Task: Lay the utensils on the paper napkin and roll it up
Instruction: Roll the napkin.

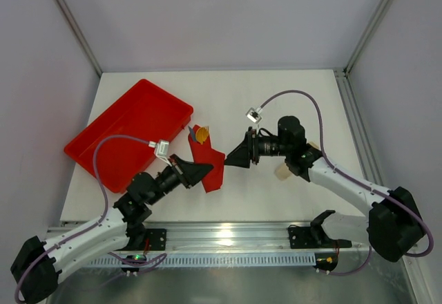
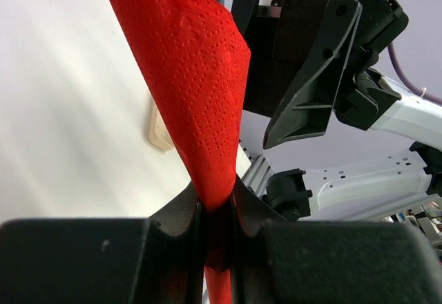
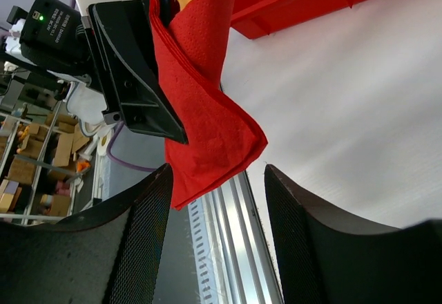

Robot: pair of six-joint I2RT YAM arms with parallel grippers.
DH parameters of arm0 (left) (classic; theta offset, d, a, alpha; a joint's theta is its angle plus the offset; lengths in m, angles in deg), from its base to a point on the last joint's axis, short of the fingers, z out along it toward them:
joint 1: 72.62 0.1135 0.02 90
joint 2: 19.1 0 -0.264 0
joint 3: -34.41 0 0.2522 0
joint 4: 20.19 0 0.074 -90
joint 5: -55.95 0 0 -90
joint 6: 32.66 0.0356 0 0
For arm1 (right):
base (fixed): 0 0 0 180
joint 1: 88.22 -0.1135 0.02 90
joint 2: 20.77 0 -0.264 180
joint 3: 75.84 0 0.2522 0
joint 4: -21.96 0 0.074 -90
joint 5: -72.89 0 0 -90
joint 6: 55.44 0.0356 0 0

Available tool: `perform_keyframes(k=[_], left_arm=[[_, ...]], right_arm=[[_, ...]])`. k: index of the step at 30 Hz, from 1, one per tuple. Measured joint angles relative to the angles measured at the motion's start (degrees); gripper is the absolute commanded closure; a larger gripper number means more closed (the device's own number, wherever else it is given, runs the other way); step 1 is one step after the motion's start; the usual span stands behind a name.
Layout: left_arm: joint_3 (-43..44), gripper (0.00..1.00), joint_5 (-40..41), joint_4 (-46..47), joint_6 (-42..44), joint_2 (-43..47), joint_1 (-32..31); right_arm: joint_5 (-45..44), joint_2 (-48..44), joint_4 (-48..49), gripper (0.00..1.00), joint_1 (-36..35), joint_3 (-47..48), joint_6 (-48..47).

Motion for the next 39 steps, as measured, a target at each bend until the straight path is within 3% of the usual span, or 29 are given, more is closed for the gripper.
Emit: perform_keyframes(k=[16,24,33,34,37,39], left_arm=[[0.00,1.00,-0.39,-2.38,-0.39,3.89,-0.04],[0.00,1.00,-0.48,-2.40,-1.29,4.72,-0.11],[0.00,1.00,-0.50,-2.86,-1.42,6.40,-0.11],[0.00,1.00,-0.52,-2.93,-1.44,6.54,-0.11],[0.00,1.00,-0.57,-3.19,-1.49,6.99,-0.11],[0.00,1.00,-0.57,-3.34,-1.49,7.28,-0.11]], right_arm=[[3.76,7.34,12.15,0.49,0.02,0.02,6.47],[6.60,9.88,20.37,0.66,0.02,0.00,10.82],[8.15,11.80,25.73,0.78,0.02,-0.35,14.14],[8.24,12.24,26.18,0.86,0.04,-0.37,14.47],[8.48,13.40,27.21,0.96,0.04,-0.44,15.19],[8.72,14.08,28.15,0.96,0.04,-0.50,15.80]])
